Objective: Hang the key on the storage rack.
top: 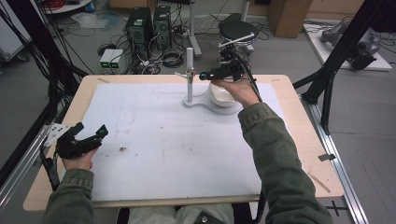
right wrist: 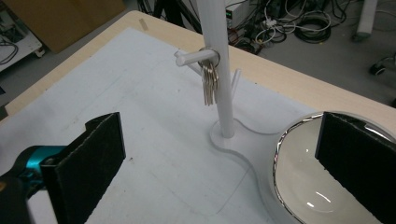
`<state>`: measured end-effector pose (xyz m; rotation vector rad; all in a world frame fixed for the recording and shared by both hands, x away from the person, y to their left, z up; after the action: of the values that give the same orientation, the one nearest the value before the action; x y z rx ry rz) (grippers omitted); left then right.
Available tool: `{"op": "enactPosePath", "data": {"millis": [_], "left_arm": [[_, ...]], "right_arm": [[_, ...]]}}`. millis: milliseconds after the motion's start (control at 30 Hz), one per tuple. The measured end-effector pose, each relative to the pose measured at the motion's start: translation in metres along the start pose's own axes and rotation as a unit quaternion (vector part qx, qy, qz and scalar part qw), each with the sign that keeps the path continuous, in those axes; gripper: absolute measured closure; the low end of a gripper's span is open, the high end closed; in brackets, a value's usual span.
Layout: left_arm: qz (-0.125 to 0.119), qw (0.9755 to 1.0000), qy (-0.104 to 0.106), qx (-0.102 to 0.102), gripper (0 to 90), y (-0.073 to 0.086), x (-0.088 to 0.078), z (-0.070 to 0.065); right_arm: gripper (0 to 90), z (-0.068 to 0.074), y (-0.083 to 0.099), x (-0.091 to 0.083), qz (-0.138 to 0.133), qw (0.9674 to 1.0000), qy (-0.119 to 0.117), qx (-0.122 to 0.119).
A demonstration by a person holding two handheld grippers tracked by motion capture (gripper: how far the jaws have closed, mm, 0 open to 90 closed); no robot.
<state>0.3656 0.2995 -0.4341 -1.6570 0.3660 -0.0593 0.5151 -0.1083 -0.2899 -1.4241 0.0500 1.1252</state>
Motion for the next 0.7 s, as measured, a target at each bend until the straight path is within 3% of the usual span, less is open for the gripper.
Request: {"op": "enactPosePath", "data": {"millis": [100,233,467,700], "left_arm": [[0.001,1.0,0.001,0.0,1.7,0.0,0.0,-0.001],[0.0,1.0,0.0,-0.001,1.7,0.0,-0.001,0.0],[-0.001,1.0,-0.002,-0.003,1.7,0.0,-0.003,0.002],[0.003,1.0,-0.002,-0.002,1.7,0.002,-0.006,0.002]], "right_arm": [[0.6,-0.001,0.006,0.001,0.005,1.0,-0.004,0.003],[0.6,0.0,0.01,0.0,0.015,0.9997,0.009,-0.015],[0.6,0.008,0.013,-0.002,0.019,0.9995,0.006,-0.026],[0.6,0.008,0.016,-0.009,0.007,0.9999,0.0,-0.012]]}}
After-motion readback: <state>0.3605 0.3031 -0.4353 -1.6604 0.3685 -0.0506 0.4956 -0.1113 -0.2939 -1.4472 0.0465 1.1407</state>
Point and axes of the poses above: each handheld gripper's, and its own axes: x roughly forward along the jaws, y roughly out of its underside, z roughly to its left, the point moved 7 cm from there along x, roughly forward along the jaws, and after that the axes turned 6 degrees about x, right-handed, at the moved point
